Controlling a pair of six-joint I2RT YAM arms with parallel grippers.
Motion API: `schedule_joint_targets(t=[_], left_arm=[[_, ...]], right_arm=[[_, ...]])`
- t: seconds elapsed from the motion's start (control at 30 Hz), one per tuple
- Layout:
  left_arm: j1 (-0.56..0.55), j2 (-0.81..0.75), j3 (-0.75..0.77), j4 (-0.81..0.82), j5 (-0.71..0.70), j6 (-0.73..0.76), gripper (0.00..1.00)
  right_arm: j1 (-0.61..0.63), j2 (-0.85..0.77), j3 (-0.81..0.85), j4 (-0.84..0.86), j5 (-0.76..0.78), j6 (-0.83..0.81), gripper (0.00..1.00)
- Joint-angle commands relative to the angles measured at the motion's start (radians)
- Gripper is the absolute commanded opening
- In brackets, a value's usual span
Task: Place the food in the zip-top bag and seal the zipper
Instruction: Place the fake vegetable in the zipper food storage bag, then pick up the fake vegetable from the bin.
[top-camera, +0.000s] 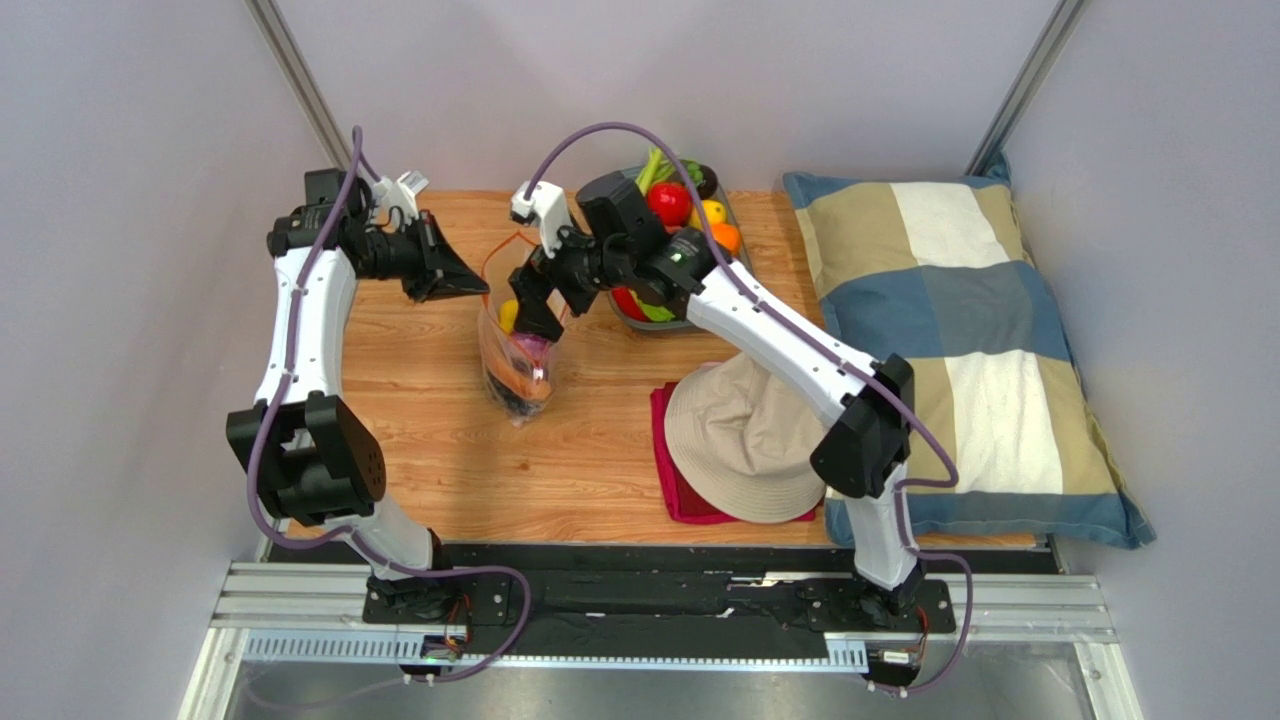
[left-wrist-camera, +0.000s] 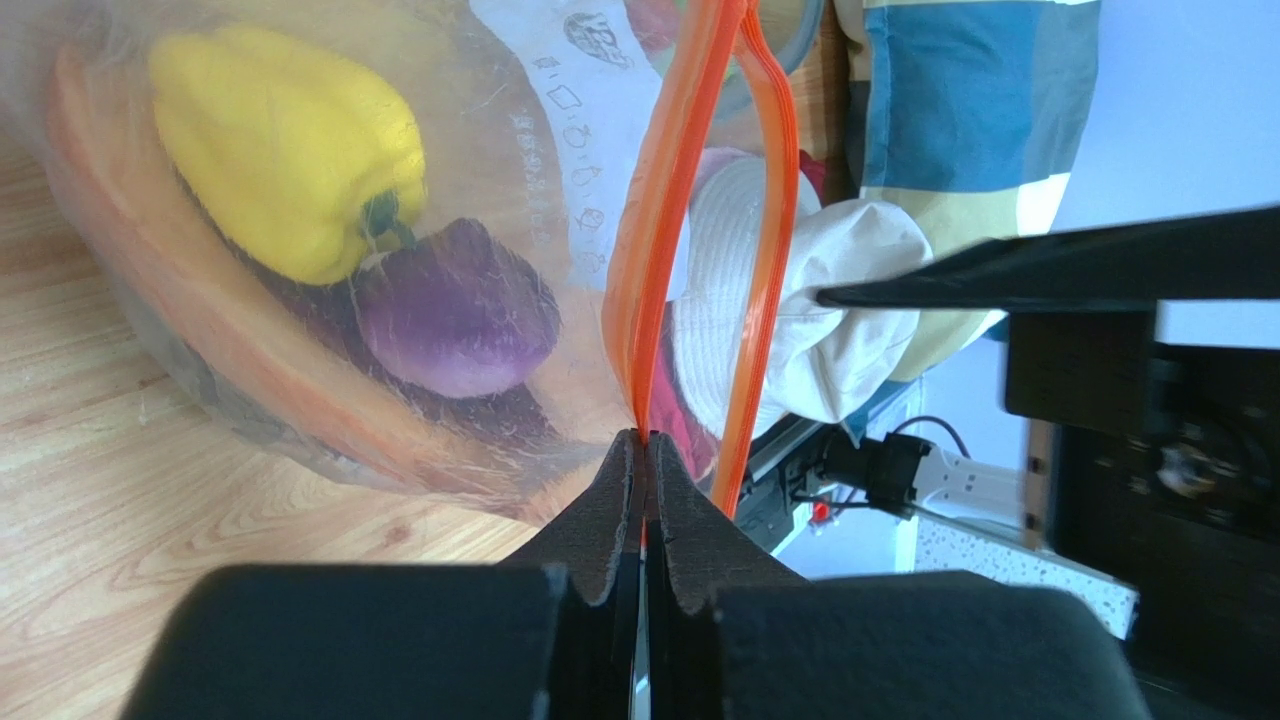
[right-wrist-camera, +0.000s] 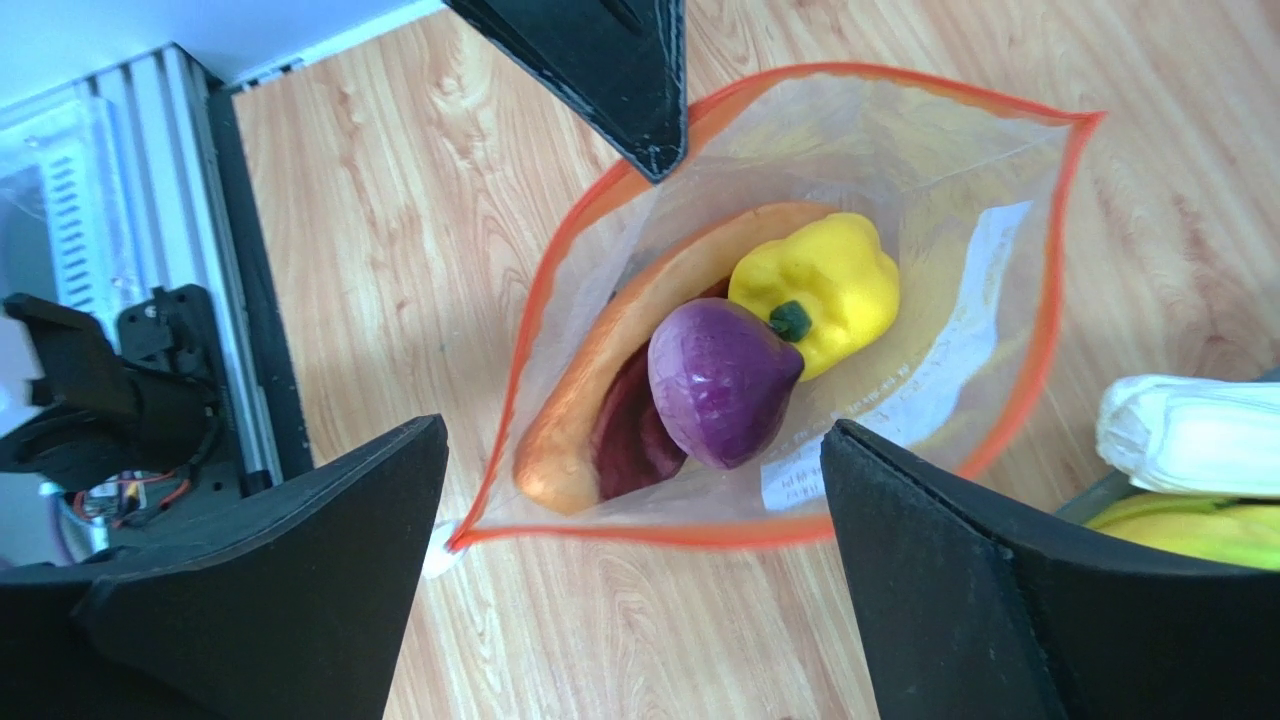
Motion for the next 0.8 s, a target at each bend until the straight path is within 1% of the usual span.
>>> schedule_joint_targets(t=[0.0,0.13,0.17,0.23,0.27,0.37,0.47,0.63,0.77], left_arm=[[-0.001,-0.051,0.000,0.019,0.021,0.010,0.00],[-0.001,-0.052,-0.001,0.020,0.022,0.010,0.00],[-0.001,-0.054,-0.001,0.023,0.022,0.010,0.00],[0.000,-0.055,-0.001,0.022,0.022,0.012,0.00],[-0.001,-0.054,-0.003,0.022,0.022,0.012,0.00],[-0.001,-0.051,-0.002,0.022,0.022,0.012,0.00],[-0.001,-0.045,0.000,0.023,0.025,0.012,0.00],[-0.001,-0.032,0.006,0.022,0.024,0.009,0.00],[-0.003,-0.026,0.017,0.020,0.022,0.009,0.00]], right_arm=[[-0.058,-0.143,-0.018,0.003,-0.028,0.033,1.00],[-0.167,-0.152,-0.047,-0.057,-0.020,0.061,0.99],[-0.215,-0.149,-0.054,-0.071,-0.012,0.059,0.98],[-0.262,-0.146,-0.077,-0.106,0.002,0.052,0.98],[-0.302,-0.143,-0.088,-0.109,0.014,0.034,0.98],[-0.368,-0.126,-0.102,-0.123,0.069,-0.043,0.97],[-0.420,-0.106,-0.097,-0.139,0.098,-0.071,0.97],[-0.450,-0.043,-0.099,-0.146,0.103,-0.151,0.95],[-0.451,0.044,-0.021,-0.188,0.086,-0.191,0.93]])
